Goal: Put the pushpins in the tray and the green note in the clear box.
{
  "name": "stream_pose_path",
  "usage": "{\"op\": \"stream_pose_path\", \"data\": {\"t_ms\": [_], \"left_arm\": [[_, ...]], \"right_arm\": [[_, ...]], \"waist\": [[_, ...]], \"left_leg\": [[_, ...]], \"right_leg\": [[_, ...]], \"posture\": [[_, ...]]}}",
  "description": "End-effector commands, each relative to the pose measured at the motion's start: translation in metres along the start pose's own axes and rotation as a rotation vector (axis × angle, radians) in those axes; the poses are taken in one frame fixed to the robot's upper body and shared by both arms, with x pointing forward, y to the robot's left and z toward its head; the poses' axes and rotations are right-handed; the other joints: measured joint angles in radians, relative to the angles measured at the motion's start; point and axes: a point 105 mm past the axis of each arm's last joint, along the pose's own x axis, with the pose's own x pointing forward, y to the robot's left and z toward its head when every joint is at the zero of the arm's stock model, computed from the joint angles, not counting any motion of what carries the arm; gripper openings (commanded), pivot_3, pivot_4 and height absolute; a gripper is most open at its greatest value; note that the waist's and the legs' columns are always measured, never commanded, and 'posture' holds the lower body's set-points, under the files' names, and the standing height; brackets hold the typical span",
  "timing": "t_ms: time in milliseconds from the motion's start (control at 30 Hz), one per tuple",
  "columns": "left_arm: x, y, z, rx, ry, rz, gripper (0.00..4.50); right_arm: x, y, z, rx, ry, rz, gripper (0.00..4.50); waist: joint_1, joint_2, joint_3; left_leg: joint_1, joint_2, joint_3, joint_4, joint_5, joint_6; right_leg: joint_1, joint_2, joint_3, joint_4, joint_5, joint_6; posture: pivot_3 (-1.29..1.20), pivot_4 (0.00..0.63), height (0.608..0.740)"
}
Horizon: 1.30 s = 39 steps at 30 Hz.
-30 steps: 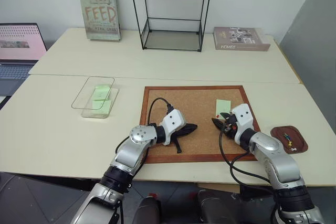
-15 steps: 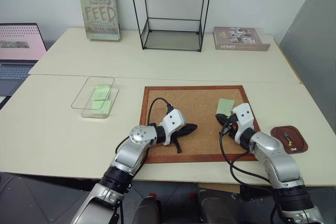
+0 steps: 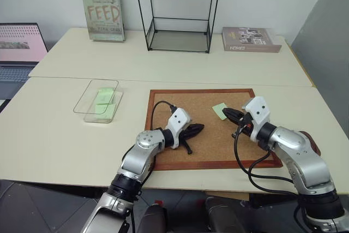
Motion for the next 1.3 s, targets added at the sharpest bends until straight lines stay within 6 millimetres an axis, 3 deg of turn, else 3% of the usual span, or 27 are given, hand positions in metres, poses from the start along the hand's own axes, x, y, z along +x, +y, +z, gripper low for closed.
{"op": "stream_pose_path", "data": {"t_ms": [33,133,333,533,700,867,1100,1300], "left_arm": [[0.001,0.001,0.028,0.040,-0.075,0.000,0.00],[0.000,0.001,0.031,0.050,-0.080,-0.005,0.00],[-0.004,-0.004,0.031,0.101,-0.075,-0.023,0.00],[-0.019,-0.012,0.044,0.150,-0.105,-0.033,0.00],[-0.023,-0.026,0.050,0.171,-0.113,-0.085,0.00],[-0.027,-0.041,0.045,0.168,-0.086,-0.192,0.00],[-0.025,-0.039,0.046,0.174,-0.081,-0.186,0.00],[-0.023,-0.035,0.047,0.179,-0.081,-0.162,0.00]], "right_arm": [[-0.005,-0.001,0.022,-0.078,-0.047,0.022,0.04],[-0.012,-0.002,0.026,-0.099,-0.044,0.021,0.04],[-0.051,-0.022,0.020,-0.126,0.037,-0.080,0.04],[-0.121,-0.049,-0.024,-0.131,0.294,-0.273,0.04],[-0.156,-0.067,-0.058,-0.107,0.459,-0.387,0.04],[-0.164,-0.071,-0.073,-0.073,0.520,-0.409,0.04],[-0.167,-0.076,-0.088,-0.045,0.578,-0.416,0.04],[-0.169,-0.079,-0.093,-0.016,0.591,-0.424,1.24]], "waist": [[0.000,0.000,0.000],[0.001,0.000,0.000],[0.016,-0.001,0.001],[0.026,-0.001,0.001],[0.017,-0.002,0.002],[0.014,-0.002,0.002],[0.017,-0.002,0.002],[0.017,-0.002,0.002]], "left_leg": [[0.000,0.000,0.000,0.000,0.000,0.000],[-0.001,0.000,0.000,-0.001,0.000,0.000],[-0.002,-0.001,-0.001,-0.001,0.000,0.000],[-0.002,-0.001,-0.001,-0.001,0.000,0.000],[-0.001,-0.001,0.001,0.001,0.000,0.000],[0.001,0.000,0.003,0.002,0.000,0.000],[0.000,0.000,0.003,0.002,0.000,0.000],[0.000,-0.001,0.002,0.000,0.000,0.000]], "right_leg": [[0.000,0.000,0.000,0.000,0.000,0.000],[-0.001,0.000,0.000,0.000,0.000,0.001],[-0.001,0.000,0.000,-0.001,0.000,0.001],[-0.001,-0.001,0.000,-0.001,0.000,0.000],[0.000,-0.001,0.001,-0.001,-0.002,-0.004],[0.000,-0.001,0.002,-0.001,-0.003,-0.004],[0.000,-0.001,0.002,-0.001,-0.003,-0.004],[0.000,-0.001,0.002,-0.001,-0.002,-0.004]], "posture": [[0.00,0.150,0.740],[0.00,0.150,0.740],[0.00,0.150,0.740],[0.00,0.150,0.740],[0.00,0.150,0.740],[0.00,0.150,0.740],[0.00,0.150,0.740],[0.00,0.150,0.740]]}}
